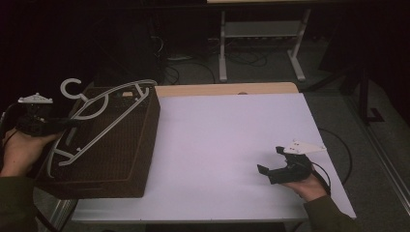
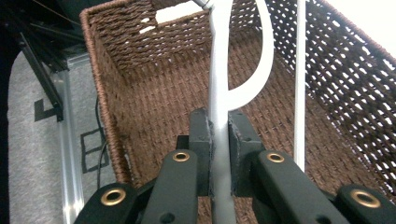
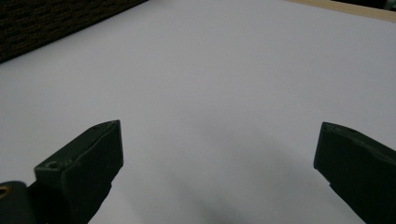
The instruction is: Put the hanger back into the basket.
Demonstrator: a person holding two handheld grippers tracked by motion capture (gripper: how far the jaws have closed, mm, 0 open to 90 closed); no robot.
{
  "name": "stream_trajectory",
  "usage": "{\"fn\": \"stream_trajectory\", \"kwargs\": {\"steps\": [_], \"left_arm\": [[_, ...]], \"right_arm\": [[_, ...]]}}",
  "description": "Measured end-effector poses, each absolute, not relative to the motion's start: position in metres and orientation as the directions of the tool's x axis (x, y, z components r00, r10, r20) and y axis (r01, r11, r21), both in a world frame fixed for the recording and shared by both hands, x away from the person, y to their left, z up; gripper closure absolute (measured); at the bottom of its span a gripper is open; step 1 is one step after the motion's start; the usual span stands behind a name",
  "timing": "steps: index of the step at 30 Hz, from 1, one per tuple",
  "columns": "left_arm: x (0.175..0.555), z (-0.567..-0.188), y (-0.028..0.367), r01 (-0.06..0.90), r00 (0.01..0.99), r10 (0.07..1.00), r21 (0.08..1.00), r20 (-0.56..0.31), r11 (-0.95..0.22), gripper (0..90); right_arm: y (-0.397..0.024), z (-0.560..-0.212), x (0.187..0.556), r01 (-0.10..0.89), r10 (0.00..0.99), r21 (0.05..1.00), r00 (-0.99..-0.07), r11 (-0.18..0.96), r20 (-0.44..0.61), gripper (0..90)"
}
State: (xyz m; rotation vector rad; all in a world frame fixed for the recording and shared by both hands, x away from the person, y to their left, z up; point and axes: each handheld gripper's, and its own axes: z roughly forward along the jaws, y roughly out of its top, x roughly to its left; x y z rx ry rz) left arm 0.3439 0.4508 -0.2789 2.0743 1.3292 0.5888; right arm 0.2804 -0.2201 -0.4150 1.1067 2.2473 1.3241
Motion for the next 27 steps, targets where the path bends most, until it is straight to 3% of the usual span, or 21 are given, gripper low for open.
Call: {"fn": "stream_trajectory", "kwargs": {"steps": [27], "left_arm": [[0.352, -0.305, 0.460, 0.723, 0.394, 0.917, 0.596, 0.061, -0.350, 82.1]], "right_arm": [[-0.222, -0.416, 0.281, 0.472, 0.753, 0.839, -0.647, 0.272, 0.119, 0.9]]}}
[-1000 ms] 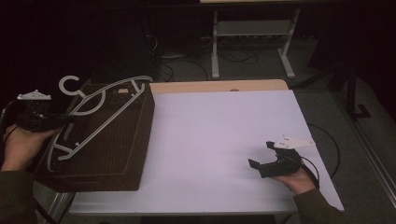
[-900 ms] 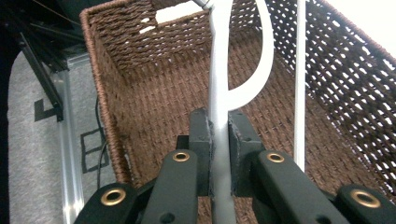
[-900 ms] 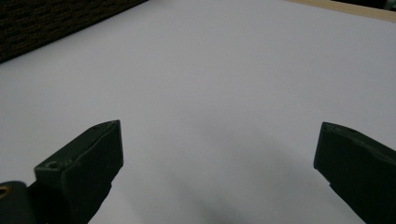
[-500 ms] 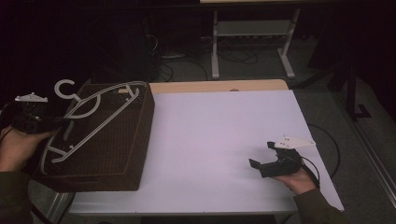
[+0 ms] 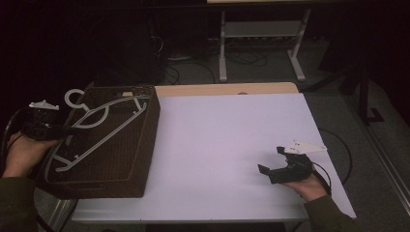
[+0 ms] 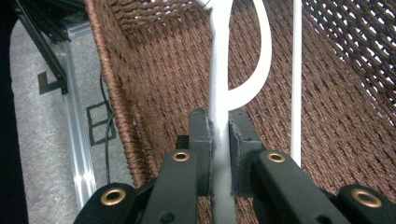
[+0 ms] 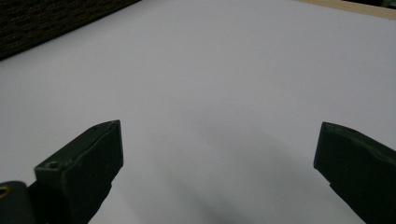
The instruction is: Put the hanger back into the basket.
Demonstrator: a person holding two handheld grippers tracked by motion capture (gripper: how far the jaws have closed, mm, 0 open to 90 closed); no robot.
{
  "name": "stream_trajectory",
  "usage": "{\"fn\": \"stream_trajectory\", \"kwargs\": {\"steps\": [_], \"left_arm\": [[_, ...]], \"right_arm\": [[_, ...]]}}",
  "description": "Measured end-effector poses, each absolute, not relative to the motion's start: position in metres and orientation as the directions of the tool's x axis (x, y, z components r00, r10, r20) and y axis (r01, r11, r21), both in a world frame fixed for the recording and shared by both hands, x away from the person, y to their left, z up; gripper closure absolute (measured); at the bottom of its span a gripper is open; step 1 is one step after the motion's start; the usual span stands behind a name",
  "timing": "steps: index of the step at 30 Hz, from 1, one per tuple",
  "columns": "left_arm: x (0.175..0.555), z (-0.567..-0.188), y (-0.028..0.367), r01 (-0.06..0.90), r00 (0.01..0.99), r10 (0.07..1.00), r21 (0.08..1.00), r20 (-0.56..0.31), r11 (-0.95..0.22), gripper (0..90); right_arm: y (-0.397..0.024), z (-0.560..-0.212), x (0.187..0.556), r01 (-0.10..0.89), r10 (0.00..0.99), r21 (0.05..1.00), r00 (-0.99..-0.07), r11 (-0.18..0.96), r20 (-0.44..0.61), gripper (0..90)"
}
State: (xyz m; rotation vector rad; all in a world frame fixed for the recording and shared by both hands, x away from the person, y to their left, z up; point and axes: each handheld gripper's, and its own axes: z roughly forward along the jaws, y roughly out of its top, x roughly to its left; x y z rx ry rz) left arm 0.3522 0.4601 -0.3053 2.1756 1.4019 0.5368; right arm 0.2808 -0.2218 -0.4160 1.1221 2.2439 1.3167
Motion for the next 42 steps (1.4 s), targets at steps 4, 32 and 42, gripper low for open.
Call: {"fn": "stream_trajectory", "kwargs": {"steps": [4, 32, 42], "left_arm": [[0.353, -0.309, 0.462, 0.729, 0.410, 0.912, 0.590, 0.031, -0.347, 81.0], [0.333, -0.279, 0.410, 0.535, 0.479, 0.874, 0.817, -0.085, -0.214, 15.4], [0.324, -0.281, 0.364, 0.448, 0.547, 0.831, 0.874, -0.103, -0.187, 6.4]], "right_arm": [[-0.222, -0.416, 0.281, 0.473, 0.755, 0.838, -0.645, 0.271, 0.121, 0.9], [-0.221, -0.406, 0.281, 0.446, 0.745, 0.856, -0.657, 0.260, 0.117, 0.9], [-0.221, -0.392, 0.285, 0.415, 0.727, 0.882, -0.673, 0.223, 0.133, 0.9]]}}
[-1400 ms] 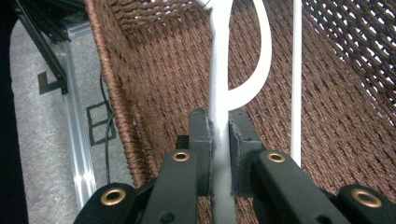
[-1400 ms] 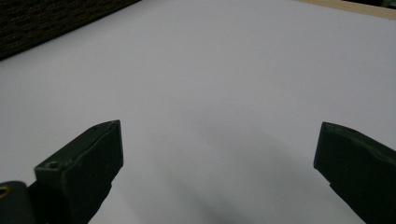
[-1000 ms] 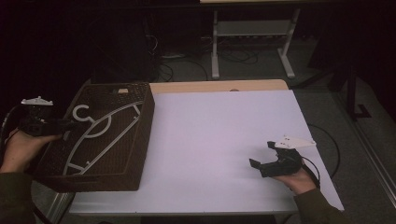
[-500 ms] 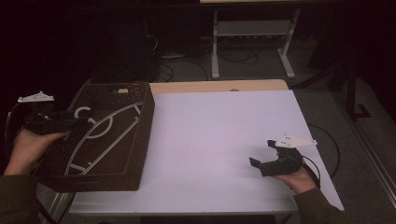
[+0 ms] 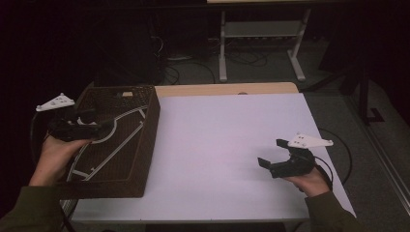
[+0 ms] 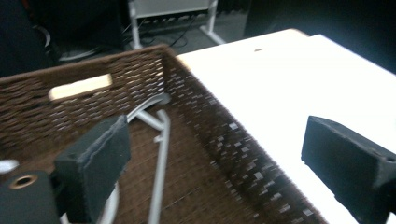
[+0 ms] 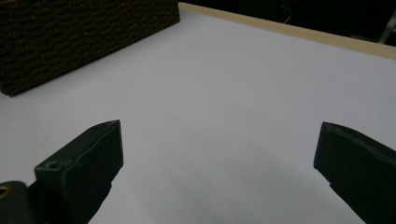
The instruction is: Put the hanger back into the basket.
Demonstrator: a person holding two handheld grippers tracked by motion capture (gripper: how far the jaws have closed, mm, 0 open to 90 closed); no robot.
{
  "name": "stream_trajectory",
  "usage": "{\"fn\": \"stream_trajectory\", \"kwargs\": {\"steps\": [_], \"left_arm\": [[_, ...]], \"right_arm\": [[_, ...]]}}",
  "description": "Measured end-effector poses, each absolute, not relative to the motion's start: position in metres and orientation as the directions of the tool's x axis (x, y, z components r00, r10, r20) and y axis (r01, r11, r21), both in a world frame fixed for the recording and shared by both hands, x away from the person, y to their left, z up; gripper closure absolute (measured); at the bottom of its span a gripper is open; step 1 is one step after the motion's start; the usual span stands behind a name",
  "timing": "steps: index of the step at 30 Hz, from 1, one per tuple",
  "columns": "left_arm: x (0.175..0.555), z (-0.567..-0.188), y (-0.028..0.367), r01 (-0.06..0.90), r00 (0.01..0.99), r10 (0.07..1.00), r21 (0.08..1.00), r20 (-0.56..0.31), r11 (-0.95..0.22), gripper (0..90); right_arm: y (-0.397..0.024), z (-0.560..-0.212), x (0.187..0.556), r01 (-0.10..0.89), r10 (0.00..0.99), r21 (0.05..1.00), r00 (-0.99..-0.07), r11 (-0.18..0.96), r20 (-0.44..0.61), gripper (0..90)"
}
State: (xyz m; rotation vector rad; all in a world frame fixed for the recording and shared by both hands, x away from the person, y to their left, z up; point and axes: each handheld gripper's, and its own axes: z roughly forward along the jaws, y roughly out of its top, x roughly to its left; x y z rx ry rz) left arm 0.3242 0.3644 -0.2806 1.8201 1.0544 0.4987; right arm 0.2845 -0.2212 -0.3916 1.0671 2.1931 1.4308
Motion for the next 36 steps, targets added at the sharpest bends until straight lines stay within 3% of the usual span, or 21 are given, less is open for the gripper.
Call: {"fn": "stream_trajectory", "kwargs": {"steps": [5, 18, 36], "left_arm": [[0.319, -0.286, 0.345, 0.415, 0.577, 0.809, 0.893, -0.111, -0.173, 0.0], [0.307, -0.299, 0.294, 0.329, 0.686, 0.715, 0.934, -0.133, -0.141, 0.0], [0.299, -0.323, 0.265, 0.268, 0.747, 0.643, 0.962, -0.168, -0.060, 0.0]], "right_arm": [[-0.220, -0.382, 0.286, 0.395, 0.721, 0.895, -0.680, 0.206, 0.134, 1.0], [-0.216, -0.363, 0.292, 0.360, 0.708, 0.914, -0.695, 0.188, 0.128, 1.0], [-0.209, -0.328, 0.298, 0.285, 0.681, 0.952, -0.720, 0.113, 0.135, 1.0]]}}
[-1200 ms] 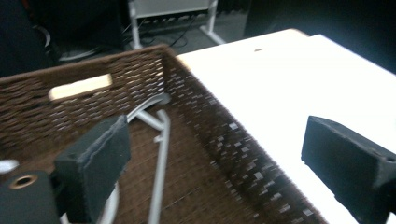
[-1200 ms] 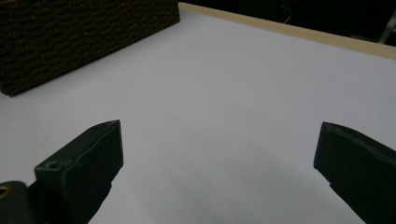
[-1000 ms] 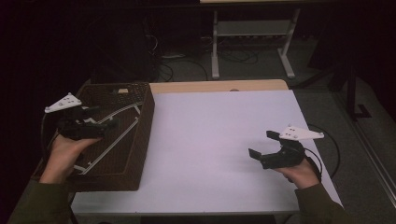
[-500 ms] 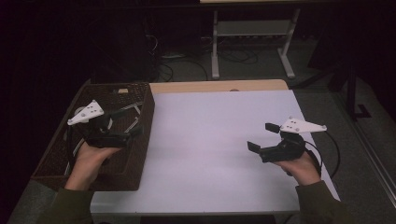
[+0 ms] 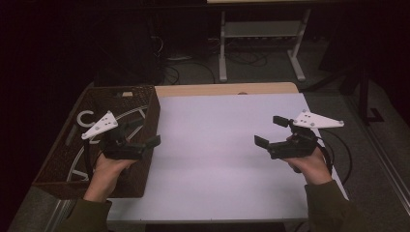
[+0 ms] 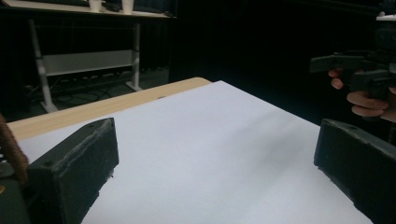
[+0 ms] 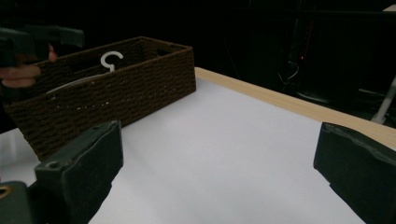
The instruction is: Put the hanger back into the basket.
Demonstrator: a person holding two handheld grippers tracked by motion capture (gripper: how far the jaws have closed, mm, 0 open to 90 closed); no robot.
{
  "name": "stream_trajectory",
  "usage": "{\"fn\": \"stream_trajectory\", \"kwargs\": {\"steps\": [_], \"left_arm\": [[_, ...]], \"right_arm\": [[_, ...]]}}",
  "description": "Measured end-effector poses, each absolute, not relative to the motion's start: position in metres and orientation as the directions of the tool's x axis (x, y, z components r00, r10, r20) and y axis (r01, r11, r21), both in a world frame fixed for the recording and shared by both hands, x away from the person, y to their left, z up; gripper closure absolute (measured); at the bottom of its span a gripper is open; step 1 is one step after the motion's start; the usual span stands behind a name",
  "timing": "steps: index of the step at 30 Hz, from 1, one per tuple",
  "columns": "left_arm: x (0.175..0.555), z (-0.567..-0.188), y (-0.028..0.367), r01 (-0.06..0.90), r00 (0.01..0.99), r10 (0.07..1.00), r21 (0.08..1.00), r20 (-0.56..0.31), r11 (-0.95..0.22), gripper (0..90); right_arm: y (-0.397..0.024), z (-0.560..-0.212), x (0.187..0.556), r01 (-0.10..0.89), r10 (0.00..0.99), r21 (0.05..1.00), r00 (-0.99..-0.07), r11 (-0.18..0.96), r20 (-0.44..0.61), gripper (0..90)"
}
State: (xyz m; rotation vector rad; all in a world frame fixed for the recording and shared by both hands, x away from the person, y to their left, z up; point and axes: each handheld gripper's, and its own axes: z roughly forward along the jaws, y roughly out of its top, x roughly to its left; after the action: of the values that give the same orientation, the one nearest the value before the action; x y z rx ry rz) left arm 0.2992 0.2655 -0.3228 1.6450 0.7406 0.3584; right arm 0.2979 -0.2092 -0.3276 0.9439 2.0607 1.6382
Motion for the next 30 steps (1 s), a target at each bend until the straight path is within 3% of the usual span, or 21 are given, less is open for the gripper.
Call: {"fn": "stream_trajectory", "kwargs": {"steps": [30], "left_arm": [[0.296, -0.329, 0.262, 0.269, 0.762, 0.623, 0.962, -0.179, -0.054, 0.0]], "right_arm": [[-0.216, -0.313, 0.288, 0.205, 0.666, 0.978, -0.736, 0.043, 0.125, 1.0]]}}
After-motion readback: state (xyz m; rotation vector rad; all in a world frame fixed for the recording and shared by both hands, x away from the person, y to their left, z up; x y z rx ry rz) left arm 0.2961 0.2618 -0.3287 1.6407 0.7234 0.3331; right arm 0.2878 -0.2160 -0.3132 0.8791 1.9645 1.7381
